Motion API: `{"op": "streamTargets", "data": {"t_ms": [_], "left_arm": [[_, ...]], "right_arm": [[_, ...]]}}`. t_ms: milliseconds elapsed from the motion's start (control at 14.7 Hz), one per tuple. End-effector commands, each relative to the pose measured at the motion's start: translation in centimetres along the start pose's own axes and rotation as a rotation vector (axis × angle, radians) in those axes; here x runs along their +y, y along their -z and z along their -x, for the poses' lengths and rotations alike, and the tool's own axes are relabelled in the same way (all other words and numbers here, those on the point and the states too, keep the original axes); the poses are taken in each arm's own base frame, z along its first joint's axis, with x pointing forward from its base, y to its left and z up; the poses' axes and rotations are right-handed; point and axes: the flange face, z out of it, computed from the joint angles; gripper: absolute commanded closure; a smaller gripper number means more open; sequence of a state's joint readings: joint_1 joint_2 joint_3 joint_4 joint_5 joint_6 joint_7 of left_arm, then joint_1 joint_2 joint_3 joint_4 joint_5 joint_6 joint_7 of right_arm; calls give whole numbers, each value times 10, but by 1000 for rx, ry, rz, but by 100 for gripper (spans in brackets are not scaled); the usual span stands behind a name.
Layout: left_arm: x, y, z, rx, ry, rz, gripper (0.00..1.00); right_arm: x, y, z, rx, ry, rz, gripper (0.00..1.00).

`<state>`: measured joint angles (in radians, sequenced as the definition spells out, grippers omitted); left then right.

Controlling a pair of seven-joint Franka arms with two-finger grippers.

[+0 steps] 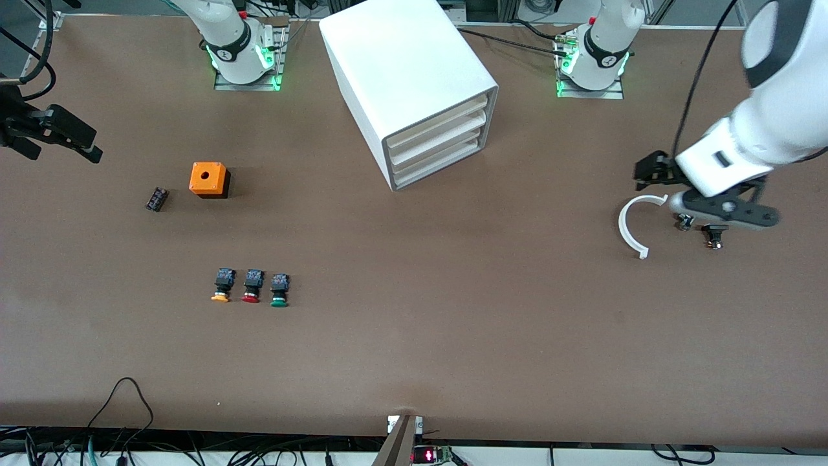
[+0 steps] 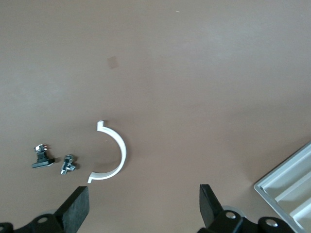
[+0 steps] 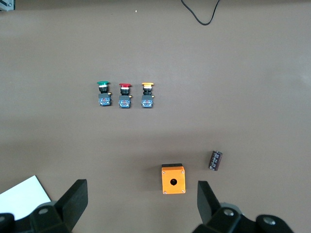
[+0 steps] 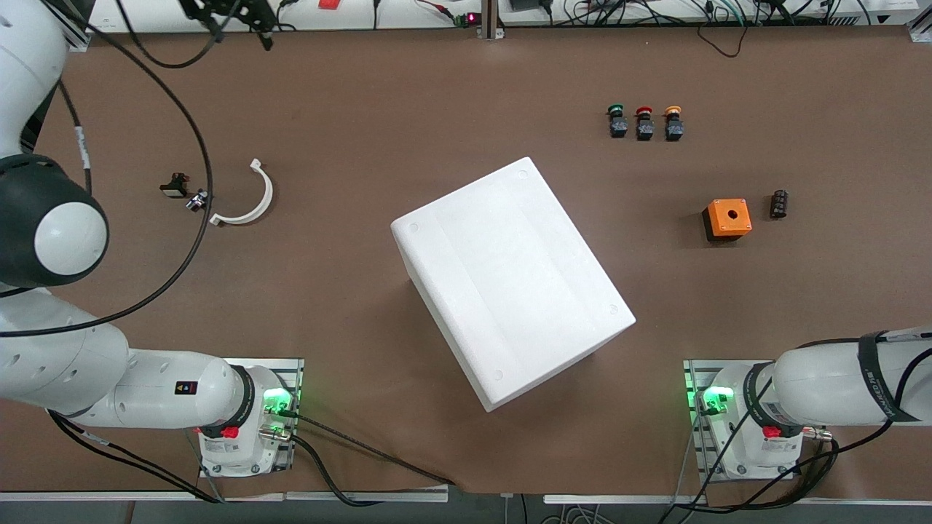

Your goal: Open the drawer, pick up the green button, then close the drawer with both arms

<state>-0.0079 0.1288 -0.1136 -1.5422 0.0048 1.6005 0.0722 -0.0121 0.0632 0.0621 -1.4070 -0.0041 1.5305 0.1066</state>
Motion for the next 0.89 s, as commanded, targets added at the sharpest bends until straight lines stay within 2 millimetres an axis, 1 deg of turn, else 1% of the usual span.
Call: {"op": "streamTargets", "data": {"t_ms": [0,136,273,409,545,818], "left_arm": [[-20,-2,32,104,24,-2,0],[-25,4,41,121,38,-14,0],[-26,6,43,120,41,-15,0],[-27,5,49,55,62,-7,0],[-25,9,45,57,84,-8,0],[-24,9,47,44,71,-7,0]], "right_arm": [[2,-27,-13,-45,13,2,0],[-2,-43,-20,-72,13,7,0],[-6,-43,-18,-82,19,12,0],[-5,-42,-17,-88,19,14,0],[-5,-41,-17,-85,19,13,0],[-7,-41,-18,-85,19,14,0]]}}
